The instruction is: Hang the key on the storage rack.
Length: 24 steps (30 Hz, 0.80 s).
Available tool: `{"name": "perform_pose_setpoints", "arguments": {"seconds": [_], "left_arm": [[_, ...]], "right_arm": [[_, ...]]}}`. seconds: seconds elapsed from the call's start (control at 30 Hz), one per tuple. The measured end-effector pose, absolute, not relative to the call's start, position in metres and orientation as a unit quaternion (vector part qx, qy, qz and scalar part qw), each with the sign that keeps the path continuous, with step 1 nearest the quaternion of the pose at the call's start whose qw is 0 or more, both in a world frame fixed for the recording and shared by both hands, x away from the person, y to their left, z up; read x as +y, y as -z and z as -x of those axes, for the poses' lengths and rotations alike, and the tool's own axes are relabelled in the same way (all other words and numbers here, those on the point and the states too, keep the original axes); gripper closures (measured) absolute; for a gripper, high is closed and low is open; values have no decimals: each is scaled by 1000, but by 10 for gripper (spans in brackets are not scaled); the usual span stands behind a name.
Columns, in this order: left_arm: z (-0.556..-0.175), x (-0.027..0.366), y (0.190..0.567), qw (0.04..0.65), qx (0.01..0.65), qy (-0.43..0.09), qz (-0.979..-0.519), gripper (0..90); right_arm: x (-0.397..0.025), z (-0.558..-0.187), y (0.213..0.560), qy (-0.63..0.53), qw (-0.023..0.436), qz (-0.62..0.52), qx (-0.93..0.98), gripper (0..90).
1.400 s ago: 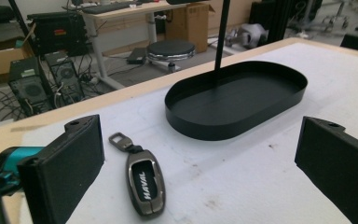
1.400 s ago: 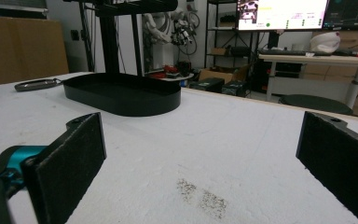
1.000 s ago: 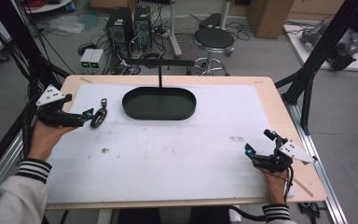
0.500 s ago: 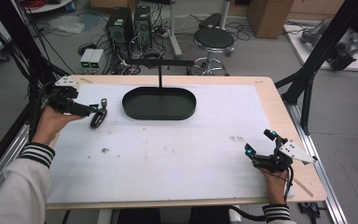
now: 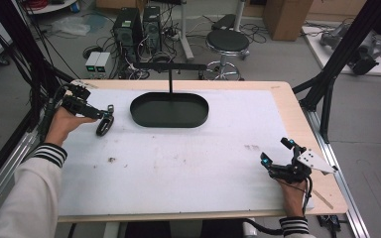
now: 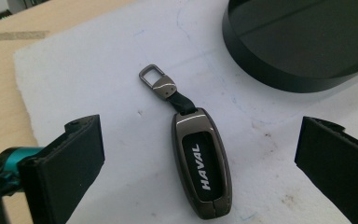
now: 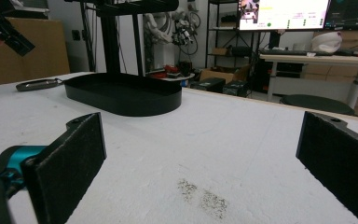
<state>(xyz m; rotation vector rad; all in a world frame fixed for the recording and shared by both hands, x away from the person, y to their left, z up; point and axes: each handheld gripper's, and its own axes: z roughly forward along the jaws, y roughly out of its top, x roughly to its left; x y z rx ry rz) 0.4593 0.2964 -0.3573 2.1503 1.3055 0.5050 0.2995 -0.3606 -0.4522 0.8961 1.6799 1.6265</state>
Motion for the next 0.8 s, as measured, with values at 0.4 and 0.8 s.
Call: {"name": "perform_pose_setpoints", "arguments": {"seconds": [0.4,0.8], "left_arm": [[-476,280,366,248,483,-157,-825,72],[-483,275,383,205,496,-136,-833,92]], "right_arm": [[-361,-299,452,-617,313,-340,638,3],[-361,-300,452,-616,314,-340,637,3]]}}
